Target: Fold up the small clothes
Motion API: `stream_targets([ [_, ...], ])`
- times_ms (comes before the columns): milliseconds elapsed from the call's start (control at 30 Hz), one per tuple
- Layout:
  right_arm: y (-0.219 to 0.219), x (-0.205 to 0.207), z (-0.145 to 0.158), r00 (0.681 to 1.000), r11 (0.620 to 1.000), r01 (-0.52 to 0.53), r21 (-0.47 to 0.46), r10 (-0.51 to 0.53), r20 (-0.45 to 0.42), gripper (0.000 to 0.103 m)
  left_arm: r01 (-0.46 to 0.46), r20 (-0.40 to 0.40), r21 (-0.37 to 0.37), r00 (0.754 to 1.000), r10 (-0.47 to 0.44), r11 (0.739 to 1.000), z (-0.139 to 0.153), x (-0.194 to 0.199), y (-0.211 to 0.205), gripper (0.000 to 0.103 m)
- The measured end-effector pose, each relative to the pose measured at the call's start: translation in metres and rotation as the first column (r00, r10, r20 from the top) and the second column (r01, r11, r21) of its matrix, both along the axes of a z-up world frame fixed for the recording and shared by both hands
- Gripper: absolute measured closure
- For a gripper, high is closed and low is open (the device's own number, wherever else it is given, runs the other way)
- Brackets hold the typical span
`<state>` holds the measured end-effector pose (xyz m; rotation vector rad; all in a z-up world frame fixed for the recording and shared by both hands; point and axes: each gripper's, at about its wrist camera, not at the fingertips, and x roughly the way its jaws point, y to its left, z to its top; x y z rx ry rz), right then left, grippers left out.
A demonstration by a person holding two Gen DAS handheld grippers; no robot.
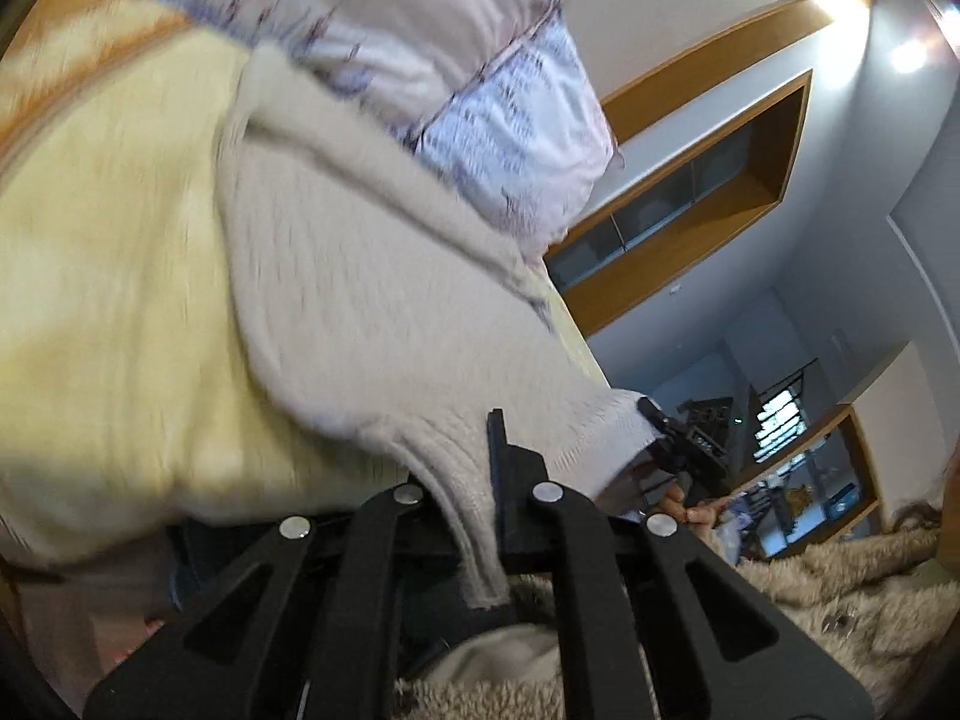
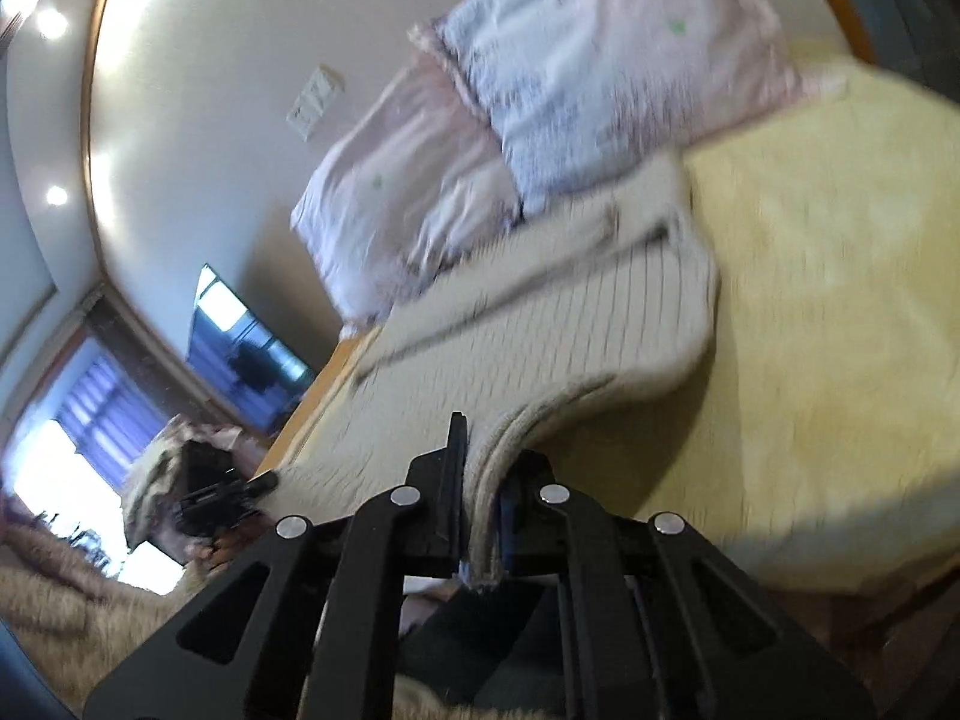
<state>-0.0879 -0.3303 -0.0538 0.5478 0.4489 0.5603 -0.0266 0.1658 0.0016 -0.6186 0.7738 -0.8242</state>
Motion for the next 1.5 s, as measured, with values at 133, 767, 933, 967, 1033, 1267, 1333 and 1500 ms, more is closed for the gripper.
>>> stream_targets([
  [133, 0.007, 0.017, 0.032, 0.991, 0.989, 0.119, -0.09, -0.113, 0.071, 0.094, -0.062, 0.046, 0.068, 0.997, 0.059, 0.996, 0.028, 0.024, -0.001, 0.097],
  [767, 0.011, 0.145, 0.087, 0.928, 0.907, 0.36, -0.218, -0.325, 0.181, 0.095, -0.308, 0.144, 0.249, 0.949, 0.279, 0.918, 0.101, 0.185, -0.023, 0.097],
  [933, 0.005, 0.186, 0.079, 0.926, 0.906, 0.377, -0.194, -0.362, 0.108, 0.095, -0.318, 0.131, 0.292, 0.948, 0.291, 0.902, 0.099, 0.229, -0.031, 0.097],
  [967, 0.005, 0.193, 0.075, 0.926, 0.906, 0.377, -0.192, -0.367, 0.087, 0.095, -0.317, 0.12, 0.293, 0.948, 0.295, 0.902, 0.096, 0.235, -0.032, 0.097],
  [1033, 0.001, 0.213, 0.063, 0.927, 0.911, 0.37, -0.18, -0.374, 0.014, 0.095, -0.314, 0.077, 0.294, 0.949, 0.305, 0.903, 0.084, 0.254, -0.032, 0.097],
  [1267, -0.006, 0.27, 0.039, 0.907, 0.916, 0.364, -0.17, -0.39, -0.157, 0.094, -0.313, -0.055, 0.279, 0.939, 0.34, 0.908, 0.045, 0.301, -0.034, 0.097],
  [1333, -0.006, 0.286, 0.036, 0.897, 0.92, 0.349, -0.177, -0.383, -0.22, 0.083, -0.312, -0.098, 0.275, 0.932, 0.349, 0.909, 0.033, 0.311, -0.034, 0.096],
  [1500, -0.007, 0.287, 0.046, 0.893, 0.912, 0.375, -0.169, -0.404, -0.199, 0.041, -0.328, -0.145, 0.235, 0.919, 0.366, 0.915, 0.027, 0.318, -0.03, 0.064],
])
